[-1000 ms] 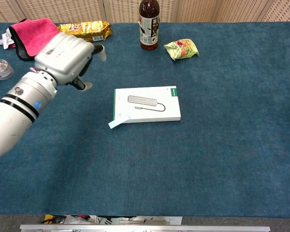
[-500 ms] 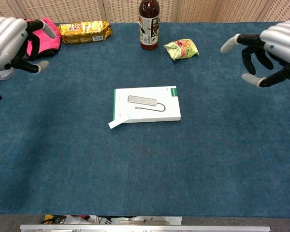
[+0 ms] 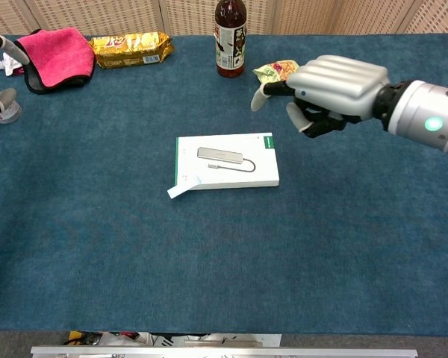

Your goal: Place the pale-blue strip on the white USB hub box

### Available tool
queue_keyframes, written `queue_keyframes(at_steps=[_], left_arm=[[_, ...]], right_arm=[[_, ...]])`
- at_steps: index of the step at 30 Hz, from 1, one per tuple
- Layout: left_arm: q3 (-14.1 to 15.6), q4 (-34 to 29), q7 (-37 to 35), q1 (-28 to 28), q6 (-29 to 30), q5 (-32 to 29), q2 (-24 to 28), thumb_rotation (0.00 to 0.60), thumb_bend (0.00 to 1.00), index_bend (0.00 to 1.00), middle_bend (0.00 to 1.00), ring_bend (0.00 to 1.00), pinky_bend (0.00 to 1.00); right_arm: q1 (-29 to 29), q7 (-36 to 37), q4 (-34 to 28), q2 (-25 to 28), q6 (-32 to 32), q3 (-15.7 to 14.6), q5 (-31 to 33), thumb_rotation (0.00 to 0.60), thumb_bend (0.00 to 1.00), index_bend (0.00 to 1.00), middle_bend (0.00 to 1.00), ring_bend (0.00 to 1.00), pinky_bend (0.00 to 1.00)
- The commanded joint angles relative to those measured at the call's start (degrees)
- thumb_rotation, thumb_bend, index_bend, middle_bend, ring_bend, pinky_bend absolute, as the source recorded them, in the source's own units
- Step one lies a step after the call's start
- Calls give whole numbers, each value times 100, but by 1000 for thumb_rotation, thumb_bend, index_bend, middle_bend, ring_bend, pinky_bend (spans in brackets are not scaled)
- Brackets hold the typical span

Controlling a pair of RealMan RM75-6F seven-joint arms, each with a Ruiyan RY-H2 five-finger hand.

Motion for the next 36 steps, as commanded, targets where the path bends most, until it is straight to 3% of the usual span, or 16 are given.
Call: queue_keyframes(at_steps=[1,11,18,22,36], left_arm=[[8,-15,-75,80,-17,-27,51,600,385,316,962,977,997],[-57,-50,-75,231,33,66,39,600,385,316,962,977,997],[-89,-234,45,273,-19,72,50,600,386,313,961,977,997],[-117,-264,49,298,-57,40,41,600,385,310,961,977,997],[-159,-273,-35,393,-158,27,42,600,386,306,960,976,997]], right_arm=[[363,-490,1,-339,-401,89,559,591,1000,265,1000,1000,1000],[1294,-1533,250,-1146,-762,-9,1903,306,1000,265,1000,1000,1000],[1862,-1999,411,-1537,-790,-245,2786,279,1000,265,1000,1000,1000],[2153,-2207,449,-1674,-711,-395,3228,228,1000,265,1000,1000,1000],[2641,-2553,606,-1983,-278,-912,3962,224,1000,265,1000,1000,1000]])
